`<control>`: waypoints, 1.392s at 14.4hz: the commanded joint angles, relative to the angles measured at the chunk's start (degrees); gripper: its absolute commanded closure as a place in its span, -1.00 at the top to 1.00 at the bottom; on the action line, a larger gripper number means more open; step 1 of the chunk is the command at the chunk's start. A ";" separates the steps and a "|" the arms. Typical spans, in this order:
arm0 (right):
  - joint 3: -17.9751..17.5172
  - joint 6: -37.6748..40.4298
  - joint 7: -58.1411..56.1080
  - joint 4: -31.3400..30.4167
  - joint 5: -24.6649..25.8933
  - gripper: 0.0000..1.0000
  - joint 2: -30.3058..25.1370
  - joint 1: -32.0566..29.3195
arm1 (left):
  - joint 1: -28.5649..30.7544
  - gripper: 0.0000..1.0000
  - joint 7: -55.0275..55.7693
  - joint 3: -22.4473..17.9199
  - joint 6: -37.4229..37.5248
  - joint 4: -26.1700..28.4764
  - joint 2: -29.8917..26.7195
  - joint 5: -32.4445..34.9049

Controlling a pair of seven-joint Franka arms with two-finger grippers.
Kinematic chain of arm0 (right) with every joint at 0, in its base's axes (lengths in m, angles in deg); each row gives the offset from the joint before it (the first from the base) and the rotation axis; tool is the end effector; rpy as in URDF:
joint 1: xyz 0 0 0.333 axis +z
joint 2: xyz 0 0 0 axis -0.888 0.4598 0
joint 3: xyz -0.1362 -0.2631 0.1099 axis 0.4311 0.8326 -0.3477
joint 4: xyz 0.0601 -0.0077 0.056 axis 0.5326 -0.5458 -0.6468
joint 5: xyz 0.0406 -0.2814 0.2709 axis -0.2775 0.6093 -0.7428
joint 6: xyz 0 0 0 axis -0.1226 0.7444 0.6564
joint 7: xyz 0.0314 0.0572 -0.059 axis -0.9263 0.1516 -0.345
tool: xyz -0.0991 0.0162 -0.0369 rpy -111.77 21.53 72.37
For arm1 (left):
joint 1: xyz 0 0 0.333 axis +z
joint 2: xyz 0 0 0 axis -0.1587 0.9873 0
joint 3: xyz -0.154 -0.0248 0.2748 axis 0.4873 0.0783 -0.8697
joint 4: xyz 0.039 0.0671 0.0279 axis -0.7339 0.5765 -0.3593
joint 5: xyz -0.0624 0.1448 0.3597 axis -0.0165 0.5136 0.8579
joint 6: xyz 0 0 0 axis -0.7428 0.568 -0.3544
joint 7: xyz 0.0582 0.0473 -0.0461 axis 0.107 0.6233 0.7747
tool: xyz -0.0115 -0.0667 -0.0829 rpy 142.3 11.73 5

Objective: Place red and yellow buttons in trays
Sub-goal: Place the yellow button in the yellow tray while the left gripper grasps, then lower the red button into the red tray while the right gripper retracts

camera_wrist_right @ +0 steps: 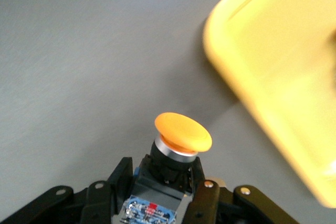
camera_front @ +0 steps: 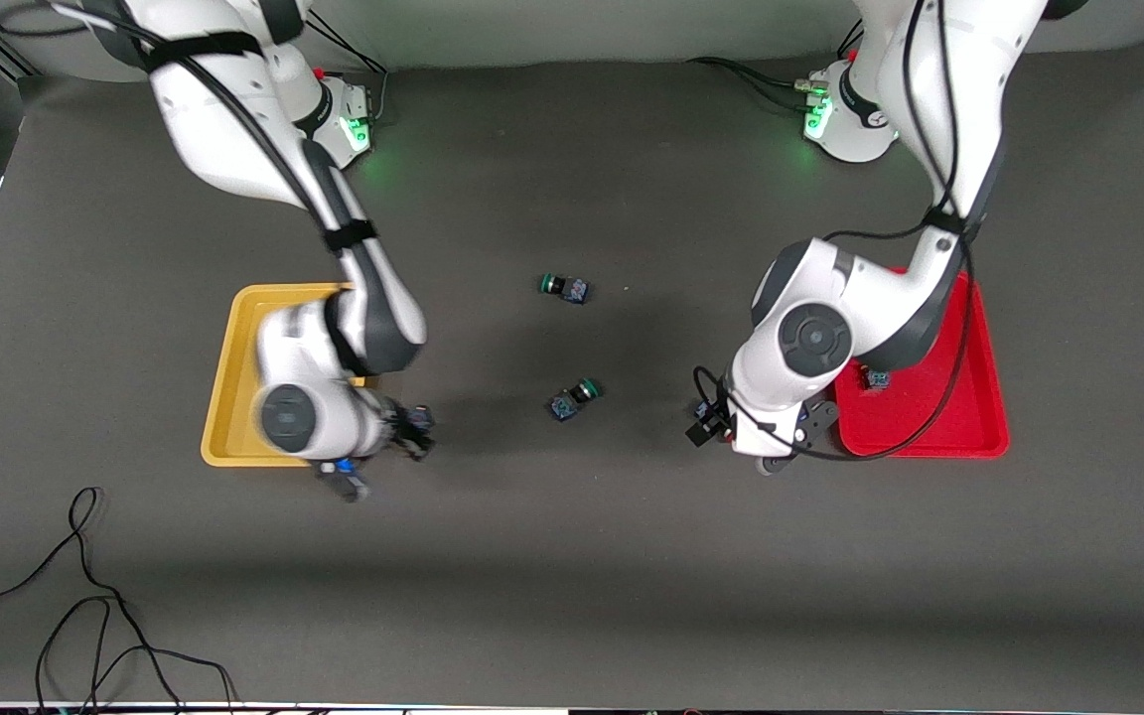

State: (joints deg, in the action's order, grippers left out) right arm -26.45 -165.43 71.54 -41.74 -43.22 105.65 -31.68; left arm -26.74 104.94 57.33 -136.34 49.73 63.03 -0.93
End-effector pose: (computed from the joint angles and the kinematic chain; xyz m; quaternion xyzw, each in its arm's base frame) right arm 0.6377 0.2005 0.2604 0.9286 -0.3518 -0.1151 0.0247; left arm 0.6081 -0.3096 0.2779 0.9344 0.3523 -0.0467 0.0261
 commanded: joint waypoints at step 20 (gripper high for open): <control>-3.42 2.65 -23.77 -9.40 10.81 1.00 -30.18 -10.96 | 0.81 -0.61 -17.87 -0.25 12.14 -2.68 -6.09 1.16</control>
State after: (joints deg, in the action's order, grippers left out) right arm -24.64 -164.59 51.91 -49.97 -34.37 79.68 -37.08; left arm -27.17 97.19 56.98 -130.38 45.47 64.74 3.04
